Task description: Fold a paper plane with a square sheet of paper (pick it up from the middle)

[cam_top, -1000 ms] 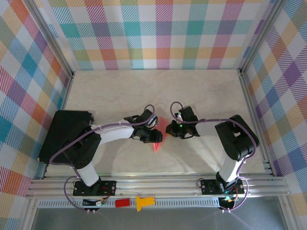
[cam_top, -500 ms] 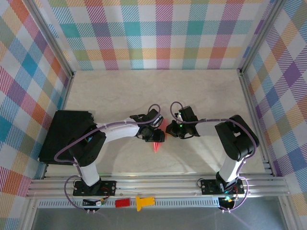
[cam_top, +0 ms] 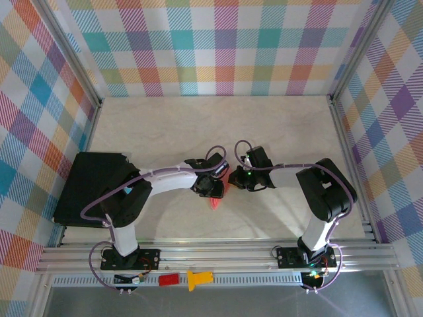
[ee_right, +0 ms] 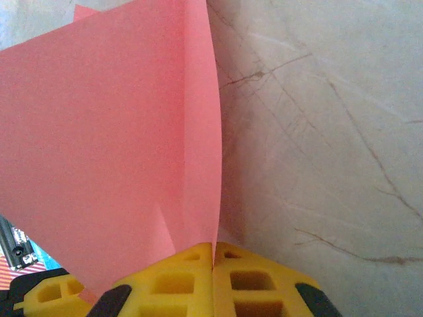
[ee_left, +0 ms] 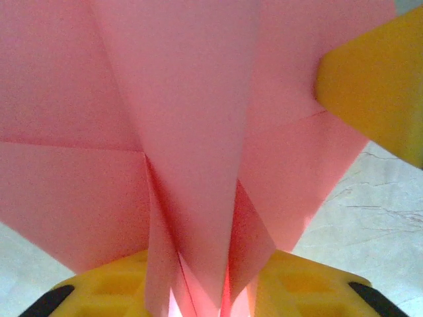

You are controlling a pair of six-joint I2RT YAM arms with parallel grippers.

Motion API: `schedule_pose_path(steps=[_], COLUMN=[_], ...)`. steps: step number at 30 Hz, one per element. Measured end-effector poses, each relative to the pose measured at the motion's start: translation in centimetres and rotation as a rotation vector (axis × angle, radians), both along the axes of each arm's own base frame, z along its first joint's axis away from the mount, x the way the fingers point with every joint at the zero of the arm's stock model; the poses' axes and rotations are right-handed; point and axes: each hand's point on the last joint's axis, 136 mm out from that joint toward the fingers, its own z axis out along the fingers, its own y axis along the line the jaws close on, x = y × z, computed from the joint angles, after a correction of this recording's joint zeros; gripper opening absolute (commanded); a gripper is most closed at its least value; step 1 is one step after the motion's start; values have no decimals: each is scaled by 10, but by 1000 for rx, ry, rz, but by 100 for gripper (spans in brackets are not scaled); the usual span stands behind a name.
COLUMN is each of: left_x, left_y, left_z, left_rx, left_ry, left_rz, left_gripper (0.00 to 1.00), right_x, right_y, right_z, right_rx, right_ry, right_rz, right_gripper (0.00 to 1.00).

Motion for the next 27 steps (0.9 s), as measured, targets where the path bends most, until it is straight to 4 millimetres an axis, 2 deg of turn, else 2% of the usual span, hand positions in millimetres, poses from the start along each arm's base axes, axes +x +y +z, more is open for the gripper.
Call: schedule_pose_path(steps=[6, 17, 22, 27], left_x=[4, 7, 7, 9], left_y=[2, -1, 0, -2], left_z=[2, 0, -4, -6], left_rx=[13, 20, 36, 41], left_ry=[-21, -20, -6, -5], left_rz=[8, 8, 8, 9], left_gripper=[24, 24, 23, 22], right_x=[0, 6, 8, 9], right_y=[0, -3, -11, -21], right_z=[0, 13, 21, 21], right_rx=[4, 39, 34, 11], right_ry=[4, -20, -53, -68], right_rz=[-2, -31, -59, -92], right_gripper=[13, 40, 46, 48])
